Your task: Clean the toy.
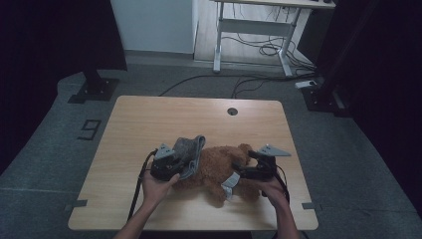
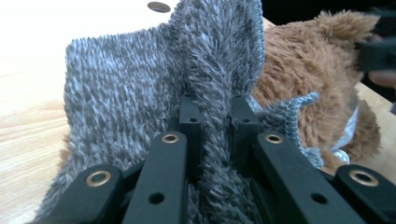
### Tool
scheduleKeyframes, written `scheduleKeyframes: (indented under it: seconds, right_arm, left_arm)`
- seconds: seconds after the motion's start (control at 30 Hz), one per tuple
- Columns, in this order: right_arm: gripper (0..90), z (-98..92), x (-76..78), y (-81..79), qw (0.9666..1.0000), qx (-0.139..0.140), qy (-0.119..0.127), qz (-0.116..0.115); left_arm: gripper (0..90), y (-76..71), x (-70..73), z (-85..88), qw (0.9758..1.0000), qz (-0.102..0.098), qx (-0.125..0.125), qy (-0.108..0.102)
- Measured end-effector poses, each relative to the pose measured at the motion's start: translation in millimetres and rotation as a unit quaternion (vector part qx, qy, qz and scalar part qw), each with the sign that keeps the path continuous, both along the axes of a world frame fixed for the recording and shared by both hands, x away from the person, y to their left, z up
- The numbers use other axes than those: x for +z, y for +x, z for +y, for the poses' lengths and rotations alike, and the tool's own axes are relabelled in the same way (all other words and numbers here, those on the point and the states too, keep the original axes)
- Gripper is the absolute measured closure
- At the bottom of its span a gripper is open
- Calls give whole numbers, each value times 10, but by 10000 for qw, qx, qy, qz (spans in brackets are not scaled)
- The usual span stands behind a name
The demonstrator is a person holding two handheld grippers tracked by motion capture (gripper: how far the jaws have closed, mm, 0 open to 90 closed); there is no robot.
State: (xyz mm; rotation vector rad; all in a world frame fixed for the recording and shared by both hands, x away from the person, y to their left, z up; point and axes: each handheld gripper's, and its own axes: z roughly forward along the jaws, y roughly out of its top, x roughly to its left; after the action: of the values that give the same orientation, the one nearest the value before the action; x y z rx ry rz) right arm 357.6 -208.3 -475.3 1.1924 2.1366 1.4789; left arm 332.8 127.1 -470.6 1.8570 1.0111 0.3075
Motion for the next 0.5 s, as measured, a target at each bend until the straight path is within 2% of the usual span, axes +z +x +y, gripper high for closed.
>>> scheduleKeyframes:
  seconds: [0.07,0.13,0.23,0.33,0.37,0.43,0.5]
  right_arm:
    - [66,105,12,88,9998,71,-140,158]
    - [36,190,-55,157,9985,146,-327,416]
    - [12,177,-194,201,9970,103,-114,759]
    - [9,141,-350,212,9925,115,105,1209]
    - [13,139,-373,208,9918,122,131,1264]
    - [69,147,-400,189,9912,201,114,1306]
    - [181,160,-402,165,9906,391,107,1310]
  left_arm:
    - [790,-28,-6,9,10000,-10,-11,-13]
    - [790,-47,-24,30,10000,-10,-7,-25]
    - [790,-57,-53,72,9998,70,-72,-187]
    - [790,-87,-65,65,9996,92,-142,-234]
    - [789,-101,-64,61,9995,86,-155,-245]
    - [788,-119,-57,76,9993,127,-194,-278]
    - [786,-123,-32,121,9984,223,-222,-460]
